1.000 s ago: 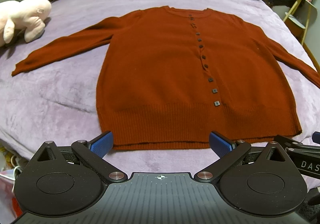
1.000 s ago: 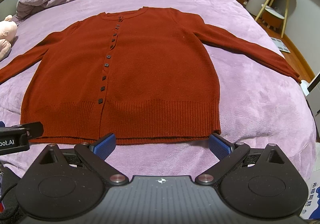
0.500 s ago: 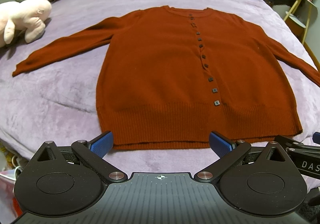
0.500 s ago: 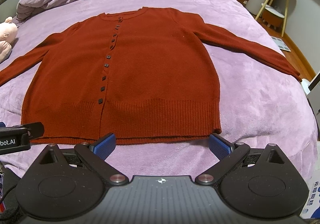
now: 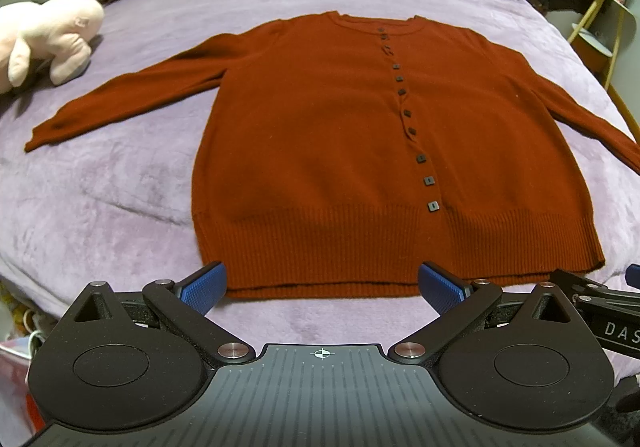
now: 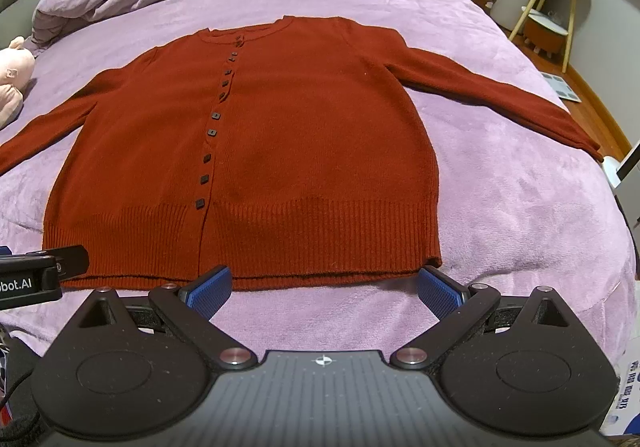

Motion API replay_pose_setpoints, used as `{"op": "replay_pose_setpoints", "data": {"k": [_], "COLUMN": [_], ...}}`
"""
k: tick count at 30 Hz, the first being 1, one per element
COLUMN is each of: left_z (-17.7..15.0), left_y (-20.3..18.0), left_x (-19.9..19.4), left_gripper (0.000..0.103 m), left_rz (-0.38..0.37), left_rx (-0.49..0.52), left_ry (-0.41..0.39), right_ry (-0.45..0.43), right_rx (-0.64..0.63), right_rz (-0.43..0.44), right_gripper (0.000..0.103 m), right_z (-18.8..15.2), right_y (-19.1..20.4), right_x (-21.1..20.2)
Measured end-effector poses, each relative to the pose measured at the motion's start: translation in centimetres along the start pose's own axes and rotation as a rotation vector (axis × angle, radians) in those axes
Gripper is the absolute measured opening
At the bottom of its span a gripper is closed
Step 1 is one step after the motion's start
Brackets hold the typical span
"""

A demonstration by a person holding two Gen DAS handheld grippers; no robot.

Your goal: Fold small clothes

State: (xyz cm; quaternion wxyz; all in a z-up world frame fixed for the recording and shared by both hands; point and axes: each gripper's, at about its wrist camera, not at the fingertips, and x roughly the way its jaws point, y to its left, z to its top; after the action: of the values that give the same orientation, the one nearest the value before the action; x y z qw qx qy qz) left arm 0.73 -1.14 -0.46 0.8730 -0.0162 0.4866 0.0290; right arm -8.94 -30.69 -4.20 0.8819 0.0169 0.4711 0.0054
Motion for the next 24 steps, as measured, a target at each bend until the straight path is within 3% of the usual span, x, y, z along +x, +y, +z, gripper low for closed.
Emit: {"op": "replay_pose_setpoints", "data": {"k": [24], "left_z": [-0.07], "left_y": [0.02], "left_x": [0.27], "left_gripper": [0.103], "left_rz": [-0.002], "left_rx": [-0.006], "left_ry": [0.002], "right_ry": [-0.014], "right_rx": [0.013], "right_rz": [0.016], "right_gripper": [0.099], "right_z": [0.02], "right_y": [-0.12], "right_x": [-0.1]}}
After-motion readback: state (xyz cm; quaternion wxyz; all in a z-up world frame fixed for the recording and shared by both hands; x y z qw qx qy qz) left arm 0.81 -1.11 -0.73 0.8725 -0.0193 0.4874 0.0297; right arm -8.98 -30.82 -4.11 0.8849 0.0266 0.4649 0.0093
